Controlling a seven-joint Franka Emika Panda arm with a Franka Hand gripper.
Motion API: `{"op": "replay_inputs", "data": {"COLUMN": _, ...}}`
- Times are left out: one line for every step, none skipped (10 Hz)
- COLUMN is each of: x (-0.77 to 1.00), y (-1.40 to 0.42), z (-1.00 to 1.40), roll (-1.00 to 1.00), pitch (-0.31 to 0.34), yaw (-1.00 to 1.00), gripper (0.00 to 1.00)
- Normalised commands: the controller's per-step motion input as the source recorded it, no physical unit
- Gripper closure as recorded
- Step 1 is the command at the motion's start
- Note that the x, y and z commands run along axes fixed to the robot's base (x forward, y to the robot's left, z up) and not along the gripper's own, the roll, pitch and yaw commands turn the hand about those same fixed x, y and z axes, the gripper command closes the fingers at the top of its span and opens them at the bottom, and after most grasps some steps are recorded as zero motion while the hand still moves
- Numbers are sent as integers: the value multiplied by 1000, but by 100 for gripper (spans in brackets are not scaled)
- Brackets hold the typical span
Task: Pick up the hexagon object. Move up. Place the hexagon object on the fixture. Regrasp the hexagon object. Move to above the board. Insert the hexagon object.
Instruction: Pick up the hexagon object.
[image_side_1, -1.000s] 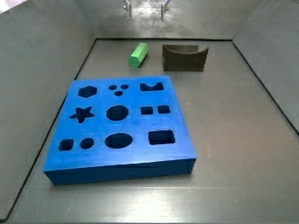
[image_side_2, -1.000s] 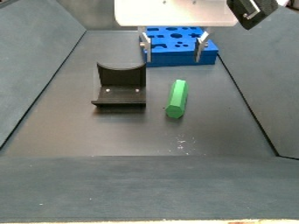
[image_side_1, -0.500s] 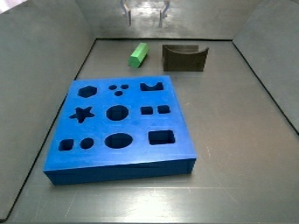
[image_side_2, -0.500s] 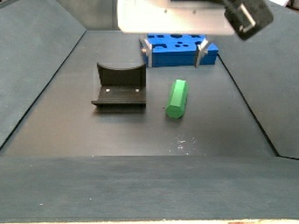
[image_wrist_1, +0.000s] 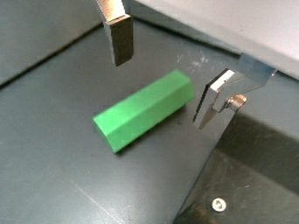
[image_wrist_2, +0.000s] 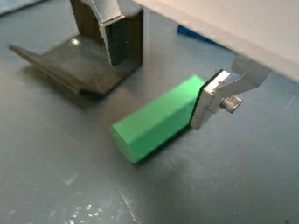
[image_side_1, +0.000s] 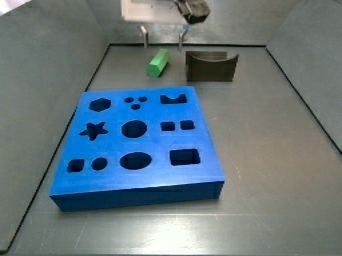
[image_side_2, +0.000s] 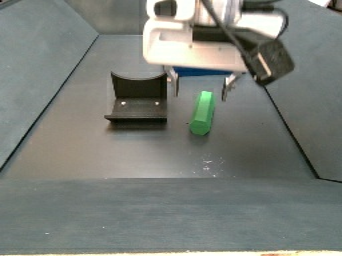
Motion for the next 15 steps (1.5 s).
{"op": "replay_inputs", "data": {"x": -129, "y": -154, "z": -1000, "roll": 0, "pitch": -74, "yaw": -674, "gripper": 0}}
{"op": "replay_inputs", "data": {"x": 11, "y": 0, "z": -69, "roll": 0, "pitch": 0, "yaw": -117, "gripper": 0}}
{"op": "replay_inputs", "data": {"x": 0, "y": 0, "z": -6, "roll": -17, "pitch": 0, "yaw": 0, "gripper": 0}}
{"op": "replay_inputs", "data": {"x": -260, "y": 77, "z": -189, "roll": -214, "pitch": -349, "yaw": 163, "gripper": 0}}
{"op": "replay_inputs", "data": {"x": -326, "y": 37, "z": -314, "roll": -194, "pitch": -454, "yaw": 234, "gripper": 0}}
{"op": "replay_inputs", "data": {"x": 0, "y": 0, "z": 0, "roll": 0, "pitch": 0, "yaw": 0, "gripper": 100}}
{"op": "replay_inputs", "data": {"x": 0, "y": 0, "z": -11, "roll": 0, "pitch": -6, "yaw": 0, "gripper": 100}}
{"op": "replay_inputs", "data": {"x": 0, "y": -169, "z": -20, "roll": 97, "pitch": -26, "yaw": 43, "gripper": 100}}
{"op": "replay_inputs", "data": {"x": 0, "y": 0, "z": 0, "roll": 0, "pitch": 0, "yaw": 0, "gripper": 100}}
{"op": "replay_inputs", "data": {"x": 0, "y": 0, "z": 0, "roll": 0, "pitch": 0, "yaw": 0, "gripper": 100}}
{"op": "replay_inputs", "data": {"x": 0, "y": 0, "z": 0, "roll": 0, "pitch": 0, "yaw": 0, "gripper": 100}}
{"op": "replay_inputs", "data": {"x": 0, "y": 0, "z": 0, "roll": 0, "pitch": 0, "yaw": 0, "gripper": 100}}
{"op": "replay_inputs", "data": {"x": 0, "y": 0, "z": 0, "roll": 0, "pitch": 0, "yaw": 0, "gripper": 100}}
{"op": "replay_inputs", "data": {"x": 0, "y": 0, "z": 0, "roll": 0, "pitch": 0, "yaw": 0, "gripper": 100}}
{"op": "replay_inputs", "data": {"x": 0, "y": 0, "z": 0, "roll": 0, "pitch": 0, "yaw": 0, "gripper": 100}}
